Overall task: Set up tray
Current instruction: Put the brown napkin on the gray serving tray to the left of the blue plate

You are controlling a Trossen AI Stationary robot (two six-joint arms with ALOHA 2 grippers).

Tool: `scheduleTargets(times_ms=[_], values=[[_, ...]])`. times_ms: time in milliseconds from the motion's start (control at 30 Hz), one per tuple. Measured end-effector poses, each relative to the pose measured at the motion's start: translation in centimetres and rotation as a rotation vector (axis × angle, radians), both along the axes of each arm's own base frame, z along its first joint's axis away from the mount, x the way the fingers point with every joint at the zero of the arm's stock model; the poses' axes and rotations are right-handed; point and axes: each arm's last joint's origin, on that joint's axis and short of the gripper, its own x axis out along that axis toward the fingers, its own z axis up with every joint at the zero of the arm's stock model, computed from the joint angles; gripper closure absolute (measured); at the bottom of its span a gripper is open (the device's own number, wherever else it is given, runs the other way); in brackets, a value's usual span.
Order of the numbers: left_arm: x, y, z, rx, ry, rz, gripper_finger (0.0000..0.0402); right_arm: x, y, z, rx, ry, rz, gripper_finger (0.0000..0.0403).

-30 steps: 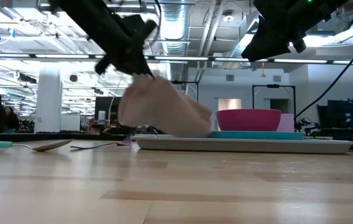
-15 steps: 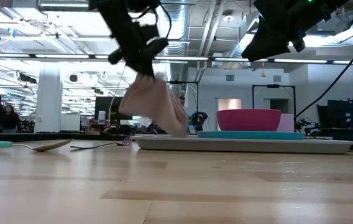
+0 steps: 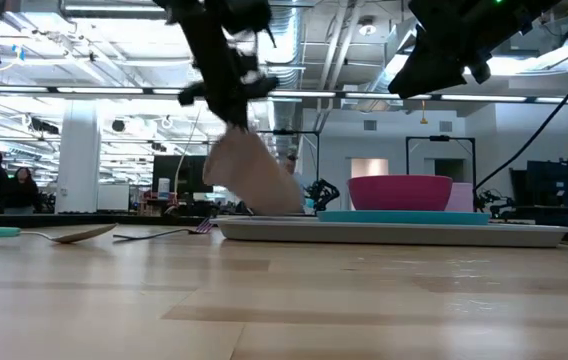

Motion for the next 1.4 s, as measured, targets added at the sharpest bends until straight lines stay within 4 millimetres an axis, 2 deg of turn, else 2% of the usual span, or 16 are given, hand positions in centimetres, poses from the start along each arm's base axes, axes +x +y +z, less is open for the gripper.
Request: scheduleTargets(times_ms=[167,233,333,467,767,867,933,1033,1133,1333,1400], values=[[3.2,-1.8,-5.5,-0.212,0.089,-0.176,0.0392,0.0,0.0,0.0,-0.009,0.005,0.008,0.0255],[4.4,-2.5,-7.0,-0.288,0.08,-0.294,0.038,0.0,0.0,0.0,-0.007,0.005,0.01,0.0255],[5.8,-3.3,-8.2,-0.314,0.057,-0.437,0.0358,0.0,0.0,0.0,-0.006,0.005,0.01,0.0255],[6.1,-4.0,-8.5,-0.293,0.089,-0.531,0.0331,0.0,0.0,0.0,-0.001,0.007,0.016,0.0255],[5.7,-5.4,-9.4,-0.319,0.205,-0.577,0.0284,0.1,0.1,0.0,0.003,0.014,0.03,0.0255],[5.8,-5.5,-9.3,-0.271,0.225,-0.624,0.0276,0.1,0.1,0.0,0.002,0.014,0.03,0.0255],[5.8,-5.2,-9.2,-0.212,0.244,-0.57,0.0274,0.1,0.1,0.0,0.003,0.014,0.029,0.0255],[5.7,-4.5,-9.3,-0.129,0.281,-0.495,0.028,0.1,0.1,0.0,0.003,0.013,0.029,0.0255],[5.4,-4.2,-10.1,-0.163,0.332,-0.495,0.03,0.1,0.1,0.0,0.003,0.014,0.03,0.0255],[5.3,-4.1,-11.6,-0.2,0.392,-0.487,0.0383,0.1,0.1,0.0,-0.013,0.027,0.041,0.0255],[5.5,-4.1,-12.3,-0.219,0.388,-0.495,0.0395,0.1,0.1,0.0,-0.013,0.026,0.041,0.0255]])
